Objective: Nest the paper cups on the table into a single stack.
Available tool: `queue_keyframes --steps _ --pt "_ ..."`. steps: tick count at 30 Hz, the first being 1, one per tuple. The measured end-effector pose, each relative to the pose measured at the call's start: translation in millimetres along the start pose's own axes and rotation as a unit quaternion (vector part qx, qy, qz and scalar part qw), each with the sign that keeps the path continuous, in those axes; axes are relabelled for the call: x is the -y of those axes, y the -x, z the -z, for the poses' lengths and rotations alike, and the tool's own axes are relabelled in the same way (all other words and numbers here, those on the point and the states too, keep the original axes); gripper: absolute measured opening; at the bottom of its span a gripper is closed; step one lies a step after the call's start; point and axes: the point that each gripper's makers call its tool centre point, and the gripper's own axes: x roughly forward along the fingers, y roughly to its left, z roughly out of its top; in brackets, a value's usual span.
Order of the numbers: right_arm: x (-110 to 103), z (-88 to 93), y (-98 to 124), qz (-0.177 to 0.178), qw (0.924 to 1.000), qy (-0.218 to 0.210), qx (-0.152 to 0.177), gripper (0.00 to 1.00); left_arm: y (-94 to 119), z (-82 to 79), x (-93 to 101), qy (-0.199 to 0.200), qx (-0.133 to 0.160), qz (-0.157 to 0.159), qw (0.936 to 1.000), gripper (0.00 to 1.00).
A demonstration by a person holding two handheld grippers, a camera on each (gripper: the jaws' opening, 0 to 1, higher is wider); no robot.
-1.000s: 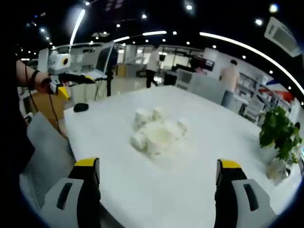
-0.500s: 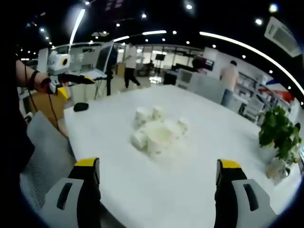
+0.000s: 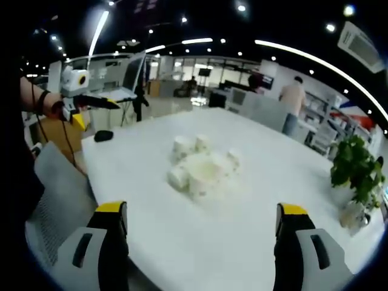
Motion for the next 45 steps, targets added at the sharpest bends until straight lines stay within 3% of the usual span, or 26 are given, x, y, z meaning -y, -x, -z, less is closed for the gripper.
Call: queue_keyframes --steps 19,28,39,41,45 --pt "0.9 5.0 -2.3 0.001 1.0 -0.003 -0.007 1.0 -2.6 3.3 4.2 -0.012 -0.012 0.011 0.9998 0.99" --pt "5.1 0.7 0.8 0.005 1.0 0.004 -0.005 1.0 -4.5 1.3 3.7 0.0 -0.007 0.014 0.9999 0.99" --pt "4.2 7.8 0.9 0.005 0.9999 -0.003 -0.009 1.0 -7.6 0.3 6.7 -0.005 -0.01 0.017 0.9998 0.99" --pt "4.2 8.3 1.0 0.005 0.9999 -0.004 -0.009 1.0 -6.8 -4.1 4.2 -0.011 0.0 0.01 0.9999 0.99" --pt "4.3 9.6 1.3 0.008 0.9999 -0.012 -0.006 1.0 -7.1 -1.8 5.7 -0.012 -0.01 0.014 0.9998 0.99"
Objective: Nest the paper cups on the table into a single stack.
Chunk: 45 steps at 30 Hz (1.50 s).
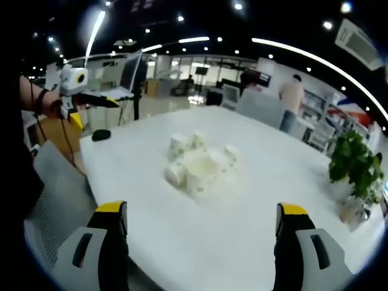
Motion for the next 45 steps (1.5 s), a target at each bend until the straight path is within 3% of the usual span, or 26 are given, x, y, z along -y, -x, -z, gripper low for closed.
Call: queue_keyframes --steps 11,30,41,45 --pt "-3.5 2.9 -1.2 -0.002 1.0 -0.004 -0.003 1.0 1.7 7.4 6.1 0.002 -0.01 0.004 0.9999 0.99" --pt "-5.4 -3.4 -3.6 0.0 1.0 0.002 0.005 1.0 3.3 8.2 2.9 0.017 0.002 0.0 0.9998 0.99" --pt "8.6 -8.1 -13.6 0.021 0.9997 0.001 0.011 1.0 4.4 9.1 3.3 0.03 -0.001 -0.003 0.9996 0.99" --pt "10.5 -12.3 -19.3 0.02 0.9996 -0.007 0.019 1.0 6.1 11.1 4.7 0.017 -0.012 -0.003 0.9998 0.99"
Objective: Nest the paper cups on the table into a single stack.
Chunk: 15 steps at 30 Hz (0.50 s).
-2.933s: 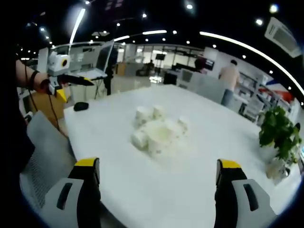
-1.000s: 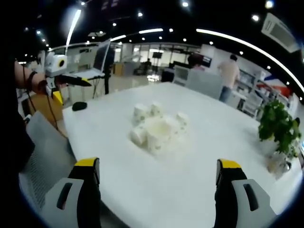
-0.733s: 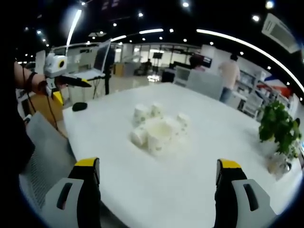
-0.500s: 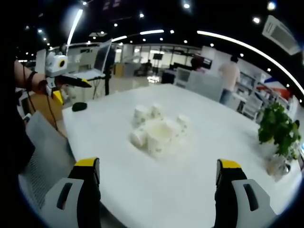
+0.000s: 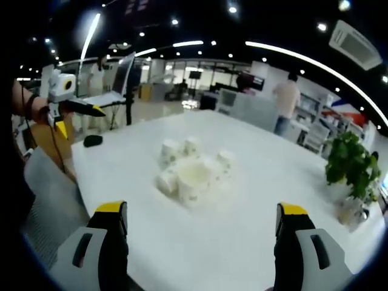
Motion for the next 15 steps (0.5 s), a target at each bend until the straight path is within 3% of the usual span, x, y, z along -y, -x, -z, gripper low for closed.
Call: queue_keyframes --steps 15 --pt "-5.1 2.2 -39.9 -0.019 0.9998 0.004 -0.01 1.0 1.0 1.9 -0.9 0.012 -0.004 -0.005 0.9999 0.99"
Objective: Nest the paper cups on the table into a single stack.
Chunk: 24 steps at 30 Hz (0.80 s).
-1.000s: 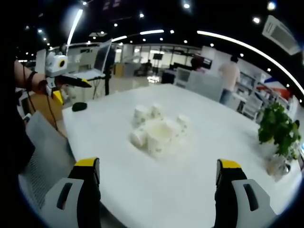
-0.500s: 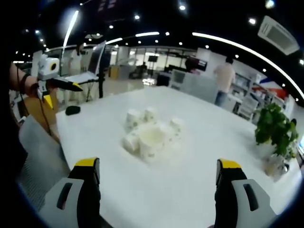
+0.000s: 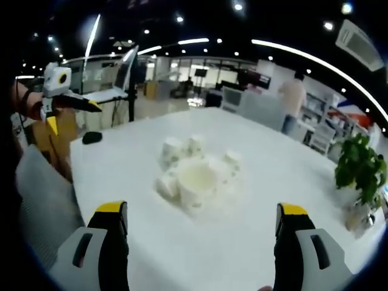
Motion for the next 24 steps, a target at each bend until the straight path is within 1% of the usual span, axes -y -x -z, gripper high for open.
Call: queue_keyframes --steps 1,3,7,9,12,14,17,19,23,24 --pt "0.2 0.7 -3.5 -0.003 0.9999 -0.013 0.001 1.0 -0.1 1.1 1.4 -0.001 -0.002 0.002 1.0 0.99" --pt "3.1 0.5 -8.6 0.001 0.9997 -0.024 0.003 1.0 -0.2 5.4 2.3 -0.011 -0.013 0.004 0.9998 0.99" --pt "5.3 0.2 -17.5 0.0 0.9992 -0.038 0.008 0.98 0.4 3.8 2.3 -0.011 -0.011 0.003 0.9999 0.99" --pt "4.7 2.1 -23.4 -0.003 0.9993 -0.037 0.008 0.97 0.2 4.0 1.8 -0.009 -0.013 0.002 0.9999 0.99" --pt "3.4 6.6 -31.8 -0.008 0.9995 -0.029 -0.001 0.95 -0.2 3.4 3.5 -0.012 -0.017 0.003 0.9998 0.99" --pt "3.8 6.4 -35.6 -0.006 0.9998 -0.02 -0.002 0.96 -0.4 3.8 3.9 -0.014 -0.019 0.004 0.9997 0.99" --pt "2.4 6.5 -42.8 -0.011 0.9997 -0.022 -0.005 0.95 -1.1 4.6 4.1 -0.011 -0.02 0.004 0.9997 0.99" --pt "1.0 7.2 -47.6 -0.016 0.9996 -0.021 -0.006 0.92 -1.3 5.5 4.5 -0.011 -0.023 0.003 0.9997 0.99" --pt "-4.7 7.6 -55.8 -0.03 0.9993 -0.023 -0.008 0.83 -1.0 7.7 3.8 -0.008 -0.026 -0.001 0.9996 0.99" --pt "-5.3 7.5 -58.8 -0.031 0.9993 -0.022 -0.005 0.82 -0.7 7.5 3.4 -0.008 -0.025 -0.002 0.9996 0.99"
